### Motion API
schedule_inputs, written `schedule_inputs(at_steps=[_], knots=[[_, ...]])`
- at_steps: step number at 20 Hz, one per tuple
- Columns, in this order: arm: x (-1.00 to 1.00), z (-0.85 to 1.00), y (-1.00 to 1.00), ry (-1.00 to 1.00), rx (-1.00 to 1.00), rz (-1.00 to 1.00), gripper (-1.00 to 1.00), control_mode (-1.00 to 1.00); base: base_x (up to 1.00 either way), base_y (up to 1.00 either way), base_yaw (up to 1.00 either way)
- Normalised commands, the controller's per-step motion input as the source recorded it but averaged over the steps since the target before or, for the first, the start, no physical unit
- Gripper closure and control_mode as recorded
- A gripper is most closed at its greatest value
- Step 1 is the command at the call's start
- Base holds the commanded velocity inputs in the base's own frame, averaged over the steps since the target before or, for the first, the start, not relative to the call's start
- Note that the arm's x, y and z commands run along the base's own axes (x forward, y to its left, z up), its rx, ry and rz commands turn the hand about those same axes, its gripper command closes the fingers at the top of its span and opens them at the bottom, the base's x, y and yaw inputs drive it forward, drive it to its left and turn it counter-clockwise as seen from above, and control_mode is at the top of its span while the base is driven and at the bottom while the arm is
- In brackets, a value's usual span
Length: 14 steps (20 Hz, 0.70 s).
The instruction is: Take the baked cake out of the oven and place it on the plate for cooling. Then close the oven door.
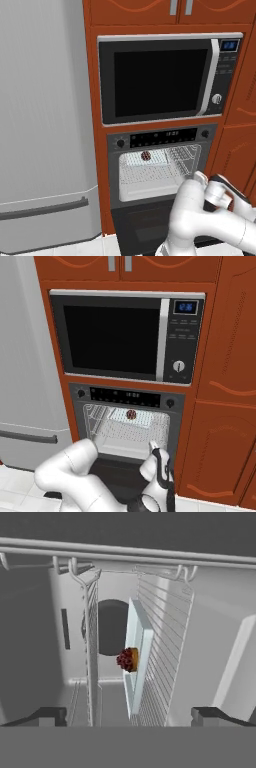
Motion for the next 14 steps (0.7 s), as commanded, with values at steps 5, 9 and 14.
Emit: schedule_inputs(at_steps=[5, 9, 14], knots=[[0.24, -0.39, 0.13, -0.03, 0.02, 0.0, -1.0, -1.0, 0.0, 0.0, 0.0], [0.15, -0.39, 0.19, -0.01, 0.01, 0.0, -1.0, -1.0, 0.0, 0.0, 0.0], [0.12, -0.45, 0.28, 0.0, 0.0, 0.0, -1.0, -1.0, 0.0, 0.0, 0.0]])
